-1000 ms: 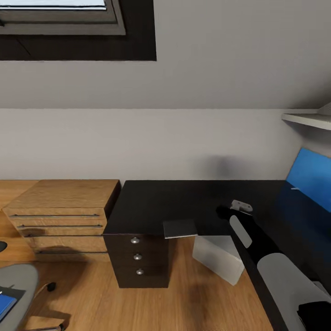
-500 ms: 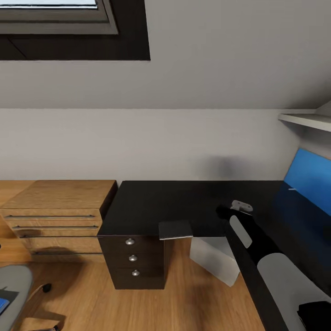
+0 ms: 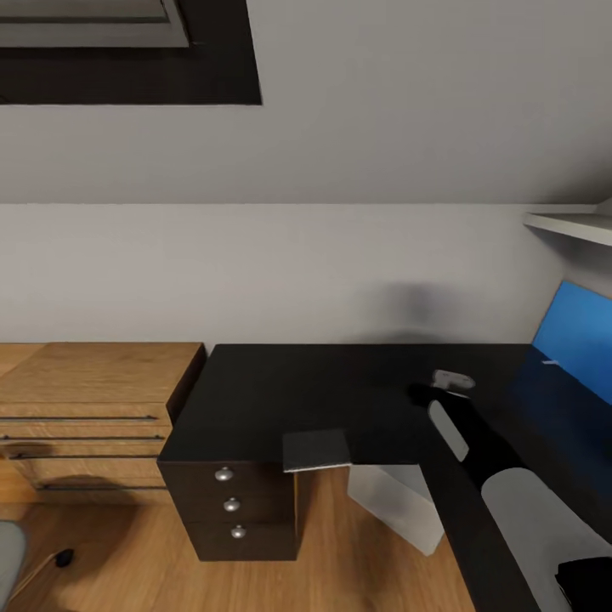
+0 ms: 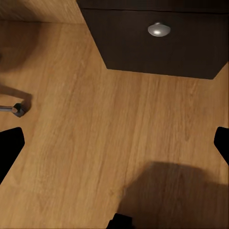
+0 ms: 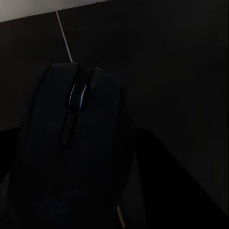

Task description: In the bedroom, organize the workspace by keeping the computer under the desk, ensuring the monitor is on the desk, placing the keyboard on the desk next to the monitor, placing the mouse on the desk next to the keyboard, moving the folder from the swivel chair onto the desk next to the mouse, stacking the notebook on top of the folder with the pen on top of the notebook, and positioning the swivel chair next to the desk.

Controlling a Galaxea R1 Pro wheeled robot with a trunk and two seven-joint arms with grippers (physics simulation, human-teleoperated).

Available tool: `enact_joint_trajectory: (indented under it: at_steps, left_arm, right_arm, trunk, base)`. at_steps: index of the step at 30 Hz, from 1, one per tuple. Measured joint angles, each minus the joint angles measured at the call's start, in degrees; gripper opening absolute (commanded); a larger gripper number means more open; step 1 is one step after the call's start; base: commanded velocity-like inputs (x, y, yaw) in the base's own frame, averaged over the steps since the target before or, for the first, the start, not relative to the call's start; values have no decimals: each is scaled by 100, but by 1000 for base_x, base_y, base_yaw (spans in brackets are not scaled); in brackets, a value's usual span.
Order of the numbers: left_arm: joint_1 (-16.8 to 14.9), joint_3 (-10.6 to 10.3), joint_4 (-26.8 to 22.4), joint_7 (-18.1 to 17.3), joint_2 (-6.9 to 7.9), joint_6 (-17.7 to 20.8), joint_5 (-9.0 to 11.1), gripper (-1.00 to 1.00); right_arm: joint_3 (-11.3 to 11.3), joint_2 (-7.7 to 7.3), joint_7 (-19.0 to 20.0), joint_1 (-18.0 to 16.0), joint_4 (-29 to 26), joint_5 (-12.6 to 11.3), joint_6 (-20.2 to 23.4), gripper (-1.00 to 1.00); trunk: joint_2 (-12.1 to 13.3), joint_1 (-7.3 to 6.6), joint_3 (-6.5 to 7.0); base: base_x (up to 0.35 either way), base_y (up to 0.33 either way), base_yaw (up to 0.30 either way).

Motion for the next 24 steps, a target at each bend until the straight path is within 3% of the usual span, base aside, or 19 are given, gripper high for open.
enact_joint_trajectory:
  at_steps: [4, 10, 11, 12, 17, 24]
  left_arm:
    - [0, -1, 0, 0, 5, -4, -8, 100]
    - [0, -1, 0, 0, 4, -7, -23, 100]
    - [0, -1, 0, 3, 2, -8, -27, 100]
    - [1, -4, -1, 16, 0, -8, -37, 100]
    - [-1, -4, 0, 26, 14, -13, -36, 100]
    - [0, -11, 0, 22, 7, -8, -37, 100]
  right_arm:
    - [-12, -182, 10, 1, 231, 150, 11, -100]
    - [-22, -936, 277, -1, 1164, 234, -409, -100]
    - [-22, -1048, 418, -1, 1262, 228, -484, -100]
    - [-27, -1256, 972, -1, 1794, 234, -625, -100]
    - [-20, -1329, 1425, -2, 2224, 225, -706, -100]
    - [-16, -1408, 1531, -2, 2317, 229, -98, -100]
  trunk:
    - [1, 0, 0]
    - [0, 0, 0]
    - [0, 1, 0]
    - [0, 1, -1]
    - [0, 1, 0]
    - [0, 1, 0]
  base:
    - [23, -20, 0]
    - [3, -3, 0]
    - [0, 0, 0]
    - [0, 0, 0]
    - [0, 0, 0]
    - [0, 0, 0]
